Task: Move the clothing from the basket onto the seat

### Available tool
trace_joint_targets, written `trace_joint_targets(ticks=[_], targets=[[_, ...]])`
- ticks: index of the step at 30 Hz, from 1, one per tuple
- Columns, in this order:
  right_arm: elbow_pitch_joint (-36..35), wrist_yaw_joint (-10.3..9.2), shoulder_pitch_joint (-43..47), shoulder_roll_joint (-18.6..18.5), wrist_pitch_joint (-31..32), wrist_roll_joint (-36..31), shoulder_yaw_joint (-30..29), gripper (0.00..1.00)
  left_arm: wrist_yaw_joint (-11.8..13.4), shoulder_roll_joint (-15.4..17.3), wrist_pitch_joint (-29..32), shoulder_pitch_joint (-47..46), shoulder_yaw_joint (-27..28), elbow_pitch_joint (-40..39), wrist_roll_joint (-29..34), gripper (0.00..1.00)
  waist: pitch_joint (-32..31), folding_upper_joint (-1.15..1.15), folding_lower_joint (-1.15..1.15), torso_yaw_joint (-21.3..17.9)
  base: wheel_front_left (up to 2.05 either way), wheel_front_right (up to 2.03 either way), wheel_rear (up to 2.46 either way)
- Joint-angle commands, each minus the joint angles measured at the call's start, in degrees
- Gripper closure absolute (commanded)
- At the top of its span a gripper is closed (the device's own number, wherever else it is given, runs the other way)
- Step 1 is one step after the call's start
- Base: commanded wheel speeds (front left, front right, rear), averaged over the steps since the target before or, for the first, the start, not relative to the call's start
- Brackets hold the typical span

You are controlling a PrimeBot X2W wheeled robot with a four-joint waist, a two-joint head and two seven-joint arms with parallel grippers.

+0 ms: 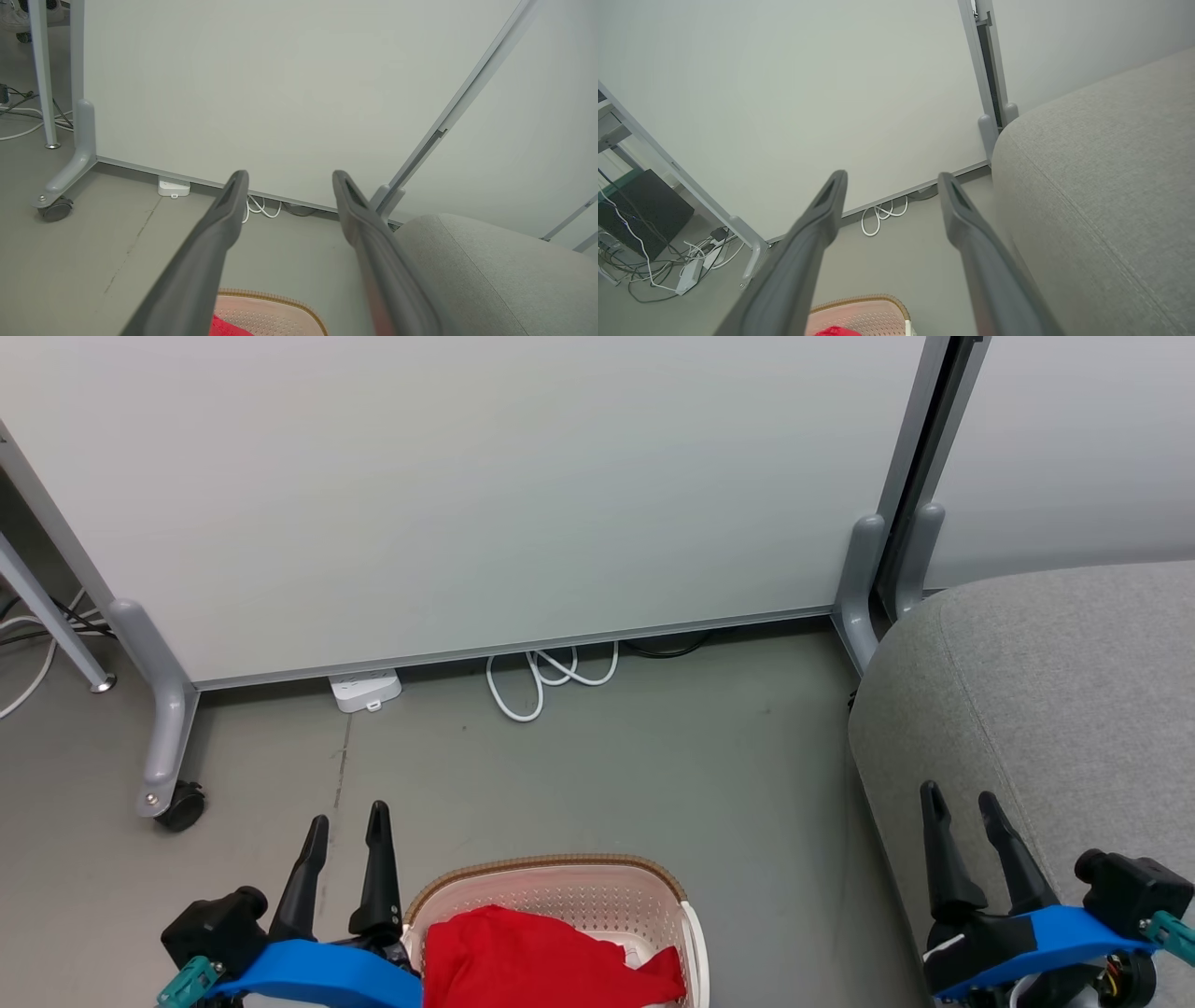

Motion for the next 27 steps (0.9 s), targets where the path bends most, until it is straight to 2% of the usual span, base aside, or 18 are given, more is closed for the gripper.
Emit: trace_joint_targets(ticks=[1,27], targets=[[-0.7,0.0,0.3,-0.3,-0.4,-1.5,0.1,0.0,0.1,0.2,-0.5,-1.4,-0.2,-0.5,1.2,0.0,0.0,0.0,0.0,0.0,0.0,0.0,0.0],[-0.5,0.0,0.6,-0.3,-2.5,-13.4,0.3,0.0,2.0,-0.1,-3.8,-1.5,-1.8,0.3,10.3,0.0,-0.6,0.0,0.0,0.0,0.0,0.0,0.0]])
